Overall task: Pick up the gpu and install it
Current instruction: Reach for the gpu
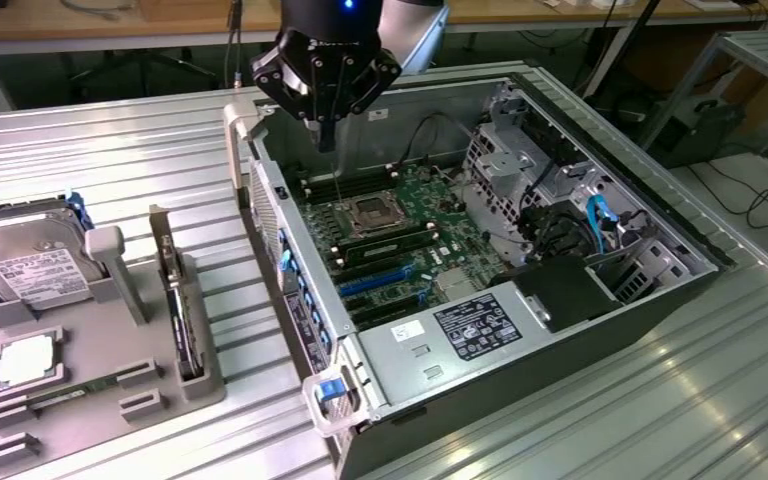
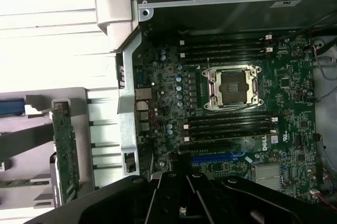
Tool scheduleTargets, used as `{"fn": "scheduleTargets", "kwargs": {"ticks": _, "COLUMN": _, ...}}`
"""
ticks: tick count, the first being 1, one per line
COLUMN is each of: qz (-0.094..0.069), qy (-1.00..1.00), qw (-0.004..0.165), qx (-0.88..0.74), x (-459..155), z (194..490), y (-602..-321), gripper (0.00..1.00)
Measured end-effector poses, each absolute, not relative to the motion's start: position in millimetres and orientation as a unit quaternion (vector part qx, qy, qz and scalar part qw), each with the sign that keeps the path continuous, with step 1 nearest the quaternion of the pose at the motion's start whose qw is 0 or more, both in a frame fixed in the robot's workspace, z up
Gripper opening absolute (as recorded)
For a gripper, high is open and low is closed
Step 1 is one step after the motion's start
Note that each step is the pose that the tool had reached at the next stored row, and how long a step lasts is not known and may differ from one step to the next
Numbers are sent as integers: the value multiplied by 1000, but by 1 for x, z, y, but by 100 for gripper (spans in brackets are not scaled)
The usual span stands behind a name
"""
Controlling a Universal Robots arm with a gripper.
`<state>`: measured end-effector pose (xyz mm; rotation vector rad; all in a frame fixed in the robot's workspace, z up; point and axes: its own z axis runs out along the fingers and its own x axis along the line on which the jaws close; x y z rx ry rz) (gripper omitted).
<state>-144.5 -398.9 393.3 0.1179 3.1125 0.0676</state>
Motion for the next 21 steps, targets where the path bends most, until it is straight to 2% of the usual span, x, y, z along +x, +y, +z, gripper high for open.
{"fn": "scheduleTargets", "kwargs": {"ticks": 21, "qz": 22, "qy": 999, "qw": 13, "qx": 38, "x": -156, "z": 393, "y": -399, "gripper": 11}}
